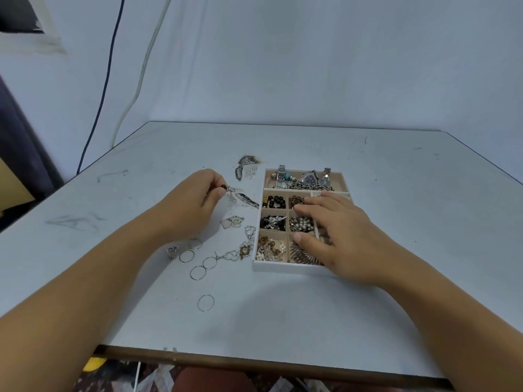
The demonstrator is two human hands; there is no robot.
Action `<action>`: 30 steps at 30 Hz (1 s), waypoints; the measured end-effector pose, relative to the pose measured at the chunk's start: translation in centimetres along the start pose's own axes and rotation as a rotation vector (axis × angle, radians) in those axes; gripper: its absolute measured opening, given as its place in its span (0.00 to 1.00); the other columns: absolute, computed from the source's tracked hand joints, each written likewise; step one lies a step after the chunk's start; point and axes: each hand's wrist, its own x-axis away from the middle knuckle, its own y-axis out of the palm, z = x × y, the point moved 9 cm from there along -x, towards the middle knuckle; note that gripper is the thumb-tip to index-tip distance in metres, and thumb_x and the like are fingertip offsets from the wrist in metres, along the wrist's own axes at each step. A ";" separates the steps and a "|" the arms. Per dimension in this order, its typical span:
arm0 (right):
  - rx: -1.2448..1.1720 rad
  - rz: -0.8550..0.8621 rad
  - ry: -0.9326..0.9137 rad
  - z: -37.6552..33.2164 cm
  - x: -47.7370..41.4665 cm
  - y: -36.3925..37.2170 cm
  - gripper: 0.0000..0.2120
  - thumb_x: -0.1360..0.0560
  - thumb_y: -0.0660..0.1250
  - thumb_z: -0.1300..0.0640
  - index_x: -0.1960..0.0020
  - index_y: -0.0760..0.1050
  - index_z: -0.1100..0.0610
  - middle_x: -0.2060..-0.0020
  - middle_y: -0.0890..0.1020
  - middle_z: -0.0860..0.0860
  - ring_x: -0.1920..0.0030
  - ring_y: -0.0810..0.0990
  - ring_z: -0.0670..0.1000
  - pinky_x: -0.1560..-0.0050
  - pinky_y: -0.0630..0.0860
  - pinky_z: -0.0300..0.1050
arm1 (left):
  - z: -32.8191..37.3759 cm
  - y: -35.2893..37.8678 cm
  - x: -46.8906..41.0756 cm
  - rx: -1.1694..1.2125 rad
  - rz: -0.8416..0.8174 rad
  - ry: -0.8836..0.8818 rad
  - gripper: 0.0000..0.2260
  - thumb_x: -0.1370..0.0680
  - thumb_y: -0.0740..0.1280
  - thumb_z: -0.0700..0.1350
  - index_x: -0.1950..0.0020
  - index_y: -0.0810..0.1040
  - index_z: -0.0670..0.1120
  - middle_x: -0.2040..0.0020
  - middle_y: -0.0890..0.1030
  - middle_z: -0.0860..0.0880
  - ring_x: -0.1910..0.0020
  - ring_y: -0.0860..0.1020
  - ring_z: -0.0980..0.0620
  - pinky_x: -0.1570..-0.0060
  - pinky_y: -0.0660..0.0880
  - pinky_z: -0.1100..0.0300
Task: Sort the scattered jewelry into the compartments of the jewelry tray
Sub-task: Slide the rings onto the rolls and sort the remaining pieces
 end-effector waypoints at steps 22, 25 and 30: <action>0.134 -0.142 0.017 -7.8 -8.5 2.3 0.11 0.27 0.67 0.41 0.48 0.81 0.43 0.54 0.75 0.43 0.38 0.66 0.54 0.39 0.63 0.60 | -3.6 -4.6 3.7 0.154 0.291 -0.017 0.05 0.19 0.58 0.41 0.52 0.71 0.49 0.56 0.75 0.55 0.65 0.71 0.69 0.63 0.65 0.77; 0.141 -0.130 0.035 -7.6 -8.9 2.3 0.11 0.28 0.68 0.40 0.50 0.80 0.43 0.55 0.74 0.41 0.36 0.64 0.53 0.38 0.59 0.62 | -3.9 -4.1 3.6 0.162 0.262 -0.005 0.07 0.19 0.58 0.42 0.53 0.70 0.54 0.53 0.75 0.57 0.53 0.72 0.65 0.59 0.66 0.76; 0.080 -0.091 -0.015 -7.6 -8.9 1.8 0.08 0.27 0.68 0.43 0.55 0.79 0.47 0.57 0.78 0.40 0.39 0.67 0.50 0.37 0.56 0.58 | -4.0 -3.6 3.8 0.155 0.249 -0.005 0.06 0.20 0.59 0.42 0.52 0.71 0.54 0.51 0.75 0.58 0.49 0.71 0.68 0.57 0.65 0.78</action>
